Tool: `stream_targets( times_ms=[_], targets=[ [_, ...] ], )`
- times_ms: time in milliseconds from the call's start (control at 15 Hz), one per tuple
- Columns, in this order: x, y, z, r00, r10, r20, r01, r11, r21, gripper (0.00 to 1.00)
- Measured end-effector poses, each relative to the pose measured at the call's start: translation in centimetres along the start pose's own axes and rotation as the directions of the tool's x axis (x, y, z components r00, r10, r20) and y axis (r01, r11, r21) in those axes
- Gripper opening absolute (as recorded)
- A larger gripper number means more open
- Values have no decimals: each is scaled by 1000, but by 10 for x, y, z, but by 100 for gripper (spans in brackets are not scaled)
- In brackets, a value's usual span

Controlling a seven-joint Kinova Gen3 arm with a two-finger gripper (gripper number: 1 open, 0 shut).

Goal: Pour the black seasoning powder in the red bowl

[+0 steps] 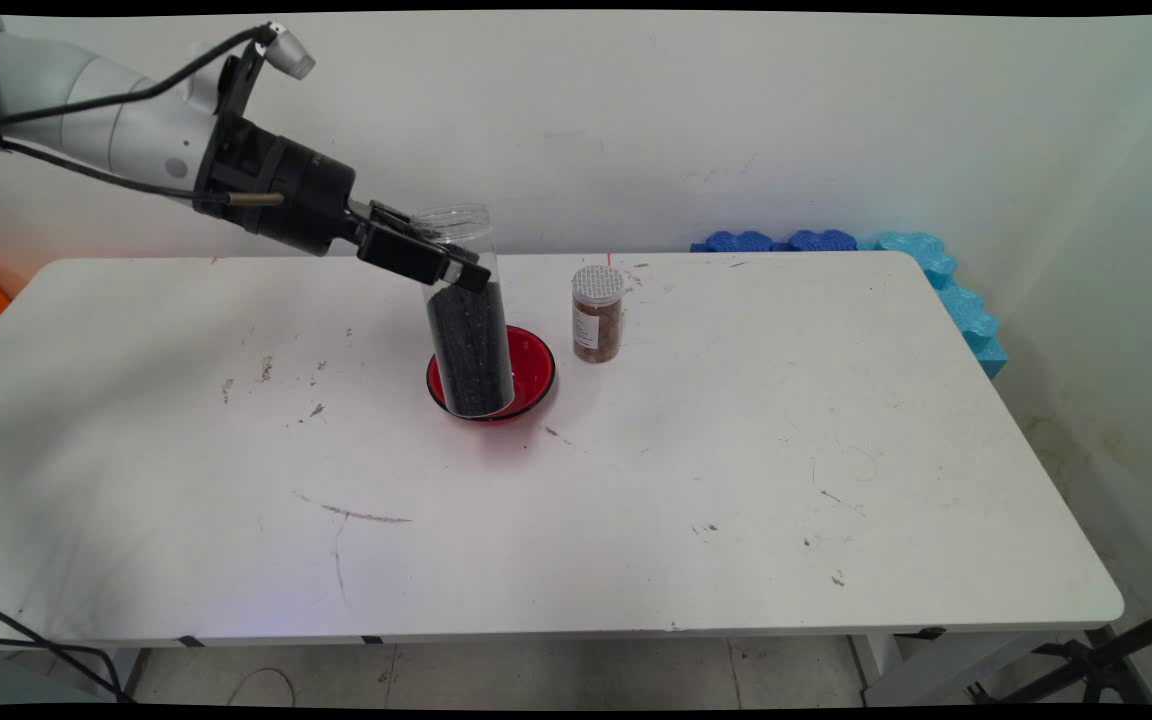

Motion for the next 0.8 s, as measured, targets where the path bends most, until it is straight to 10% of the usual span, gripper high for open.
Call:
stream_targets(
  times_ms=[800],
  targets=[
    [-27,-28,9,946,-319,59,318,948,27,0]
  ],
)
